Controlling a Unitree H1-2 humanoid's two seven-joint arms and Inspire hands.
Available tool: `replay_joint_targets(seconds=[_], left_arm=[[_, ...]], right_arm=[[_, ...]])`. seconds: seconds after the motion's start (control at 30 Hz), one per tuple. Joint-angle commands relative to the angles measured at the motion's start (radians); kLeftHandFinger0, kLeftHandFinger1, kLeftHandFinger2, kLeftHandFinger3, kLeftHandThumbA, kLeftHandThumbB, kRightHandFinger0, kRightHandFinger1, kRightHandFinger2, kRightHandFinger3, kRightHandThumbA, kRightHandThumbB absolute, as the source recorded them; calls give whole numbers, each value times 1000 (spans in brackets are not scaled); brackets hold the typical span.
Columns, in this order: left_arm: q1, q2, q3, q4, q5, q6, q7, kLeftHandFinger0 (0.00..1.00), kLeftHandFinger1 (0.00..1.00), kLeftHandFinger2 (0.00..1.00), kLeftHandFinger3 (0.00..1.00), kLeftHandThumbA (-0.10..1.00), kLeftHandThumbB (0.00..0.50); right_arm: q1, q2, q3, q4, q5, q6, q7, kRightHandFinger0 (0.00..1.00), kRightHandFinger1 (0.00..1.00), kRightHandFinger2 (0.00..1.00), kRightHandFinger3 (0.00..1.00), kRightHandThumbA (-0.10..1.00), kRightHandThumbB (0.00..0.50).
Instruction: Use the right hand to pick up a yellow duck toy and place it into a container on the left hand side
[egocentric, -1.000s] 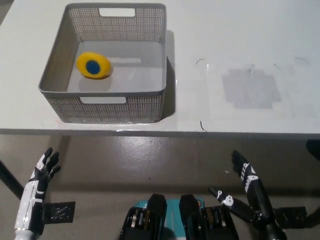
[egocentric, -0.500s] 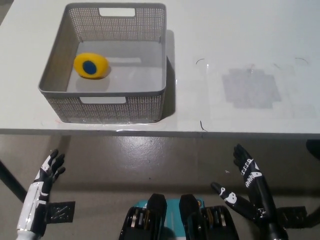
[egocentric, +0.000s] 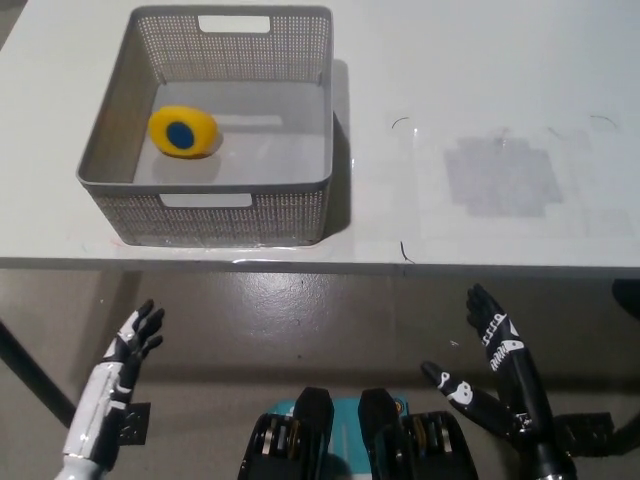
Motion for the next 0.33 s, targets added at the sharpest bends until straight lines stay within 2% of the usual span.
replay_joint_targets(seconds=[0.0,0.13,0.3], left_arm=[[-26,-13,-23,14,37,-31,9,1000,1000,1000,1000,1000,54],[-19,-28,-46,0,37,20,1,1000,1000,1000,1000,1000,89],[-15,-32,-60,7,61,9,2,1000,1000,1000,1000,1000,84]], right_arm=[[-28,5,2,-25,-2,-78,19,1000,1000,1000,1000,1000,284],[-30,3,7,-23,7,-78,29,1000,1000,1000,1000,1000,273],[-38,3,5,-17,8,-78,32,1000,1000,1000,1000,1000,275]])
